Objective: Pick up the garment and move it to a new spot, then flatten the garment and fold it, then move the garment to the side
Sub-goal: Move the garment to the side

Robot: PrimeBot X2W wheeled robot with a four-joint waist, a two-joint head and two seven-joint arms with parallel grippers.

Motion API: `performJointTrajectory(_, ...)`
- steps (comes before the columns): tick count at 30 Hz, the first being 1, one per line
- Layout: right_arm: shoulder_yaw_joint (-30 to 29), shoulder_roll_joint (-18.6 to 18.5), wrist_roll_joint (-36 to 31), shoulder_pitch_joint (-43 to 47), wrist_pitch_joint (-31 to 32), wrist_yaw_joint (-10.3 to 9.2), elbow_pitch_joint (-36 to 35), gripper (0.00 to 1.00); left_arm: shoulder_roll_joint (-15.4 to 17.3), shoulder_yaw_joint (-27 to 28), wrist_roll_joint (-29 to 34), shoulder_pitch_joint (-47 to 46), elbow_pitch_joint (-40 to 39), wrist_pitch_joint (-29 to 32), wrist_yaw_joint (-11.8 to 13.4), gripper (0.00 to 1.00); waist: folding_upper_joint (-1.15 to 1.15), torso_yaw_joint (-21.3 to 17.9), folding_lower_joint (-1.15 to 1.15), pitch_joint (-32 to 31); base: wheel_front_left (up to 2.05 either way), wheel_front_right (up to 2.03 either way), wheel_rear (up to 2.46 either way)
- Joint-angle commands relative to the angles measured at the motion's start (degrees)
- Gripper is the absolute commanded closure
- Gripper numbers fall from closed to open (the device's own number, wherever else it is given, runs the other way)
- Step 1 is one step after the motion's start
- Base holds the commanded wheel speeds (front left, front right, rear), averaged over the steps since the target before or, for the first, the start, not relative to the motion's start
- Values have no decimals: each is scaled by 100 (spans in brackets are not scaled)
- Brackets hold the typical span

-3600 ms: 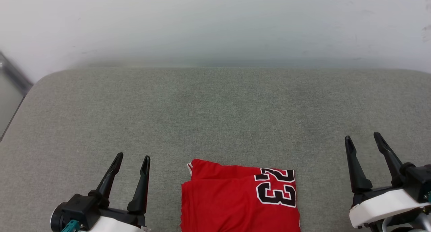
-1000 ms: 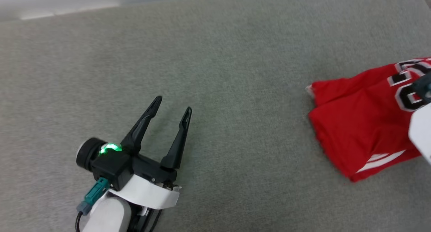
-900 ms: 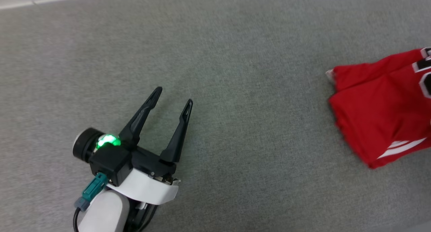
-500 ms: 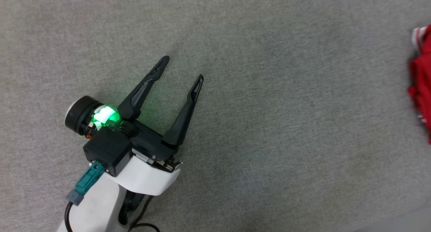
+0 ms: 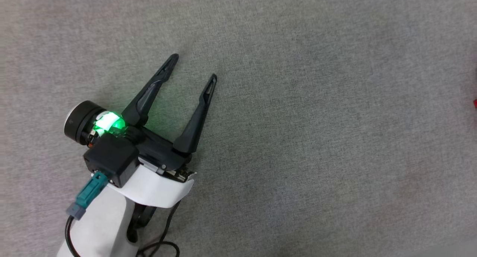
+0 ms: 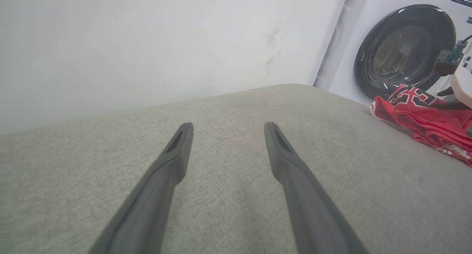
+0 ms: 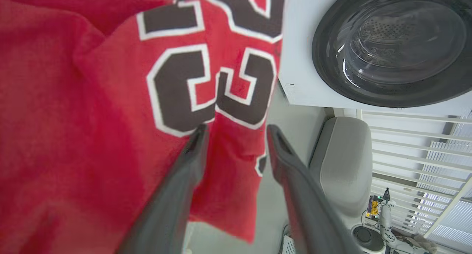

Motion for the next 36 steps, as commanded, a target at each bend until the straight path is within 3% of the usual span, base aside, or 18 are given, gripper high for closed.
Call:
performJointTrajectory(1,-24,-15,-43,-65,9,-8,-81,0,-51,42,-44,38,32,-12,-5,0,0,41,0,-157,0,0,0)
performJointTrajectory(4,14,-57,-19,-52,52,-8,-353,0,-180,94,-82,133,110,-12,-6,0,0,90,0,-430,0,0,0)
performJointTrajectory(10,43,195,301,71,-129,-8,-1048,0,-443,432,-119,489,360,-12,3,0,0,300,0,-1203,0,0,0)
performJointTrajectory(23,256,1931,1021,1213,-1464,-6,-2800,0,-829,1483,-100,1505,593,-12,40,0,0,826,0,-2541,0,0,0)
performJointTrajectory(29,291,2665,1229,1894,-2114,-6,-3045,0,-958,1675,-55,1877,757,-12,47,0,0,1071,0,-2950,0,0,0)
performJointTrajectory(36,235,3260,1421,2555,-2624,-6,-3101,0,-1084,1775,-58,2103,892,-12,33,0,0,1255,0,-3161,0,0,0)
